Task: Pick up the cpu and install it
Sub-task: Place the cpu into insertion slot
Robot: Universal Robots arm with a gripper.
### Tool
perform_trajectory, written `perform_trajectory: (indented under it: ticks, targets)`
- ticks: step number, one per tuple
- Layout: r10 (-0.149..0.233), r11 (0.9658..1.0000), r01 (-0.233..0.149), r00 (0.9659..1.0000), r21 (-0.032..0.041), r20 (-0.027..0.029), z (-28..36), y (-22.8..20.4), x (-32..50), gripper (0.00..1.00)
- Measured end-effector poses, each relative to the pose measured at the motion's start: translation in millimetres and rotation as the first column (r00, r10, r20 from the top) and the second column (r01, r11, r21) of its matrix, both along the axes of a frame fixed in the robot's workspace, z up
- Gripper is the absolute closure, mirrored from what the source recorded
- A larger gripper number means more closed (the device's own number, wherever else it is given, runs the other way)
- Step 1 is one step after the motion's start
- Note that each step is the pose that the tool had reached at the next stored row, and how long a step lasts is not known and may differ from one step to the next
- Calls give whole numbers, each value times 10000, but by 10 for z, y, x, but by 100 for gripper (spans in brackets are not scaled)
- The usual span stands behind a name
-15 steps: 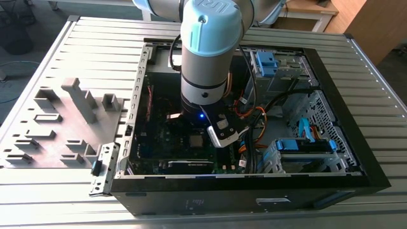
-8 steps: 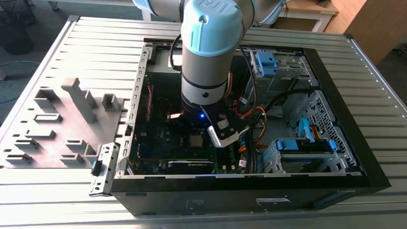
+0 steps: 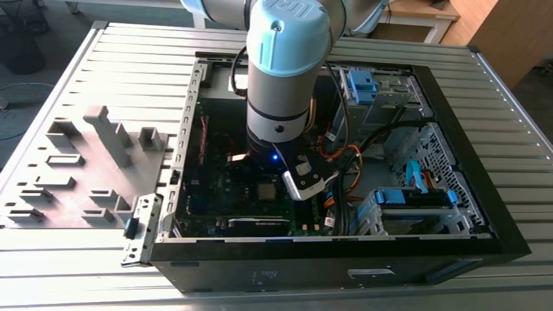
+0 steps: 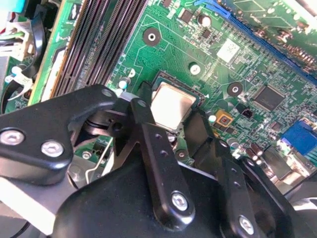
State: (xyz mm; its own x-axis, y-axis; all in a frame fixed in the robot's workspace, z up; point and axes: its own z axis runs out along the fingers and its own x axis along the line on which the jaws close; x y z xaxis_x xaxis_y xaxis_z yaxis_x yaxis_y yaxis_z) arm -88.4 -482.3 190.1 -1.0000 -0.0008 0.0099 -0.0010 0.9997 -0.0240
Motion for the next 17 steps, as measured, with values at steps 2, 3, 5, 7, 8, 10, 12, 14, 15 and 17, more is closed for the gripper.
perform_trajectory:
  ticks: [2, 3, 5, 7, 8, 10, 12, 14, 15, 17]
  targets:
    - [2, 10000, -2, 10000, -3, -1, 1, 0, 1, 54]
    - [1, 10000, -1, 10000, -2, -2, 1, 0, 1, 54]
    - [0, 10000, 0, 10000, -2, -1, 1, 0, 2, 55]
    - [-1, 10000, 1, 10000, -1, -1, 0, 0, 2, 55]
    - [0, 10000, 0, 10000, -1, -1, 0, 0, 2, 55]
    - [0, 10000, 0, 10000, 0, -1, 0, 0, 3, 55]
    - [-1, 10000, 1, 10000, 0, 0, 0, 0, 4, 55]
    - [0, 10000, 0, 10000, 0, -1, 0, 0, 5, 55]
    - [0, 10000, 0, 10000, 0, -1, 0, 0, 5, 55]
    - [0, 10000, 0, 10000, 0, -1, 0, 0, 6, 55]
